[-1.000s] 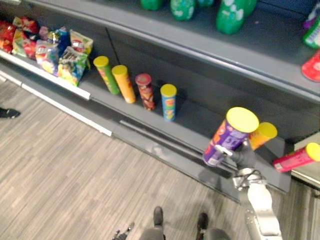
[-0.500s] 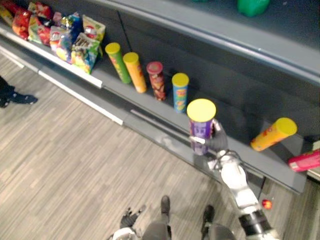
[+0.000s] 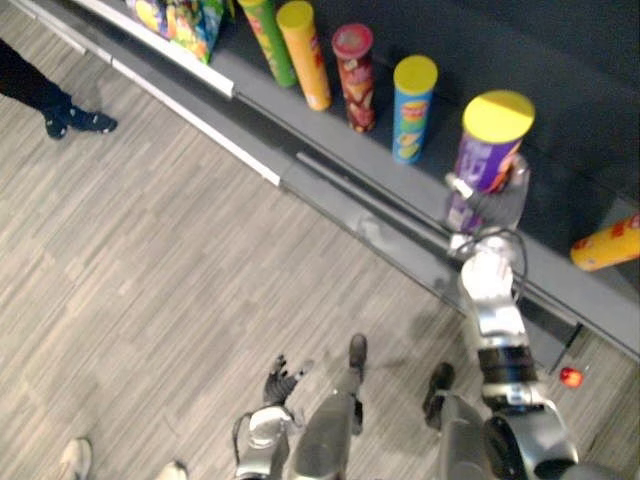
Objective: Put the gum and the chips on the shelf.
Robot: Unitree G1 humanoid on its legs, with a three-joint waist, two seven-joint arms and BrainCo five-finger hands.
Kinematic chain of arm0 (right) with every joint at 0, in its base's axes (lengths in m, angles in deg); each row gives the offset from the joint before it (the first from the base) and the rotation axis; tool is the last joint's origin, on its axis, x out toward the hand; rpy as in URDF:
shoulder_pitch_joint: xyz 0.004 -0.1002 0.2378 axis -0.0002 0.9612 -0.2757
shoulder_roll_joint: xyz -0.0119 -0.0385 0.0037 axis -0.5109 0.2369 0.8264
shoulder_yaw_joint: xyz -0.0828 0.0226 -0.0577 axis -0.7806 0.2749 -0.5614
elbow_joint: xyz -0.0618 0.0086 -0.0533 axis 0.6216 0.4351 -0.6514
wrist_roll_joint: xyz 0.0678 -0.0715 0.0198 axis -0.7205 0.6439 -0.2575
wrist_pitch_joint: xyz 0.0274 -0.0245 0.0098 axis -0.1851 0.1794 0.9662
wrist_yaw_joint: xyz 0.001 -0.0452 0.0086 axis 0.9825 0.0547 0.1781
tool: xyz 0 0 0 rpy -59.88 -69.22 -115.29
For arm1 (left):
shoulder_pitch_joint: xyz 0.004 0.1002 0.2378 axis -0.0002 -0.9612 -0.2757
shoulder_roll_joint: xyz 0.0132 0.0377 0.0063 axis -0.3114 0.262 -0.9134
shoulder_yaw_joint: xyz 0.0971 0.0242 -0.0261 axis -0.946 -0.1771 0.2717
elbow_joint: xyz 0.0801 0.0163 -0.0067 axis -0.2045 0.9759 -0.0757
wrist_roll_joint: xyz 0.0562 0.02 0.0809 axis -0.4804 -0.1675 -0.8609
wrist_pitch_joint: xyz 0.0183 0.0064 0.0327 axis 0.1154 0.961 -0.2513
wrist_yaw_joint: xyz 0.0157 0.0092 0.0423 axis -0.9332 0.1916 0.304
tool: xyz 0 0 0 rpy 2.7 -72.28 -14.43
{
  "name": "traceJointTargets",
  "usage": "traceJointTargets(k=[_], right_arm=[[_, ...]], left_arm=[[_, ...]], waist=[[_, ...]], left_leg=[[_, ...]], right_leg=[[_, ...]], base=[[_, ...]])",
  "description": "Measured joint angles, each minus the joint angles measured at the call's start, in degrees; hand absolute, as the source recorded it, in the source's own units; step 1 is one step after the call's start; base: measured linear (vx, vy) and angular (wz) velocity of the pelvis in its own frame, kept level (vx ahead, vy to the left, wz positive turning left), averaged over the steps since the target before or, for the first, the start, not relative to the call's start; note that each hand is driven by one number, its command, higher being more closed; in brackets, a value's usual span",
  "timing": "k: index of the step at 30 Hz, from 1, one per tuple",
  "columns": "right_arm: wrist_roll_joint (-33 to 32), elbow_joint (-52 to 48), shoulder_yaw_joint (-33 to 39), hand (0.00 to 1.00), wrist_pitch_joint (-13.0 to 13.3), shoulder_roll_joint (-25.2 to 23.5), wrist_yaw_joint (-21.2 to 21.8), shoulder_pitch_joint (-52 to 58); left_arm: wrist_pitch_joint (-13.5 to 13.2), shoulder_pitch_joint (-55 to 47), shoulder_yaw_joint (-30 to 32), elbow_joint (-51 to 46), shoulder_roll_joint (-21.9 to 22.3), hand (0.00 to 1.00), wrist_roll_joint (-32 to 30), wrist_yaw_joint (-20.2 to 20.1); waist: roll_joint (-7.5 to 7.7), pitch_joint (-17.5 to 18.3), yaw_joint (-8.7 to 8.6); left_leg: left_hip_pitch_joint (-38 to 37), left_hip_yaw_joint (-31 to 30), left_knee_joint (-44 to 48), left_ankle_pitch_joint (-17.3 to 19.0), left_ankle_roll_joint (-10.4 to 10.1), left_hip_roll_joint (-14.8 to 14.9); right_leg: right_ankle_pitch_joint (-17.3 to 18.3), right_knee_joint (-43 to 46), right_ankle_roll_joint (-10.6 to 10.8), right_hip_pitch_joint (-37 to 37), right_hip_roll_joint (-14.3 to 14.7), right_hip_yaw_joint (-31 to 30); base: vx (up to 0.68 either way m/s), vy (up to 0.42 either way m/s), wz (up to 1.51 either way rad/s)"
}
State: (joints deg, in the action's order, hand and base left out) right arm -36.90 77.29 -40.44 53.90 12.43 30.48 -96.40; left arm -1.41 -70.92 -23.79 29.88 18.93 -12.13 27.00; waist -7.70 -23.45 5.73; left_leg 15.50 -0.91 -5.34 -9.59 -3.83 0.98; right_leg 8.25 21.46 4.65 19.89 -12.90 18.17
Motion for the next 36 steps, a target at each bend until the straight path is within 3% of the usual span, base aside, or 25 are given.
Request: traceJointTargets(k=[5, 14, 36], right_arm=[[-0.05, 2.85, 3.68, 1.00, -0.08, 2.40, -3.66, -4.90], [-1.14, 3.79, 7.33, 1.00, -0.09, 3.27, -7.34, -8.52], [-2.30, -4.31, 9.23, 1.00, -0.09, 3.13, -12.00, -12.43]], left_arm=[[-0.89, 1.75, -0.33, -0.36, -0.32, 0.00, 2.21, 0.22], [-1.19, 2.26, -0.97, -0.90, -0.32, 0.00, 2.44, 0.29], [-1.70, 2.31, 1.24, -8.96, 3.00, 0.00, 5.97, 0.24]], waist=[[-2.21, -1.52, 1.38], [-3.59, -2.56, 2.38], [-4.16, -2.84, 2.81]], left_leg=[[3.94, -0.27, 1.58, -0.63, 0.39, -0.14], [7.87, -1.15, 1.50, -1.46, -0.14, -0.60], [13.71, 5.57, 1.64, -2.20, 0.00, -1.31]], right_leg=[[0.56, 2.70, -0.56, 4.20, -0.59, 0.12], [1.80, 6.12, -1.05, 9.23, -1.68, 0.40], [4.03, 13.84, -1.18, 18.07, -5.87, 0.19]], base=[[0.01, -0.078, 0.04], [0.00, -0.086, 0.05], [0.00, -0.069, 0.04]])
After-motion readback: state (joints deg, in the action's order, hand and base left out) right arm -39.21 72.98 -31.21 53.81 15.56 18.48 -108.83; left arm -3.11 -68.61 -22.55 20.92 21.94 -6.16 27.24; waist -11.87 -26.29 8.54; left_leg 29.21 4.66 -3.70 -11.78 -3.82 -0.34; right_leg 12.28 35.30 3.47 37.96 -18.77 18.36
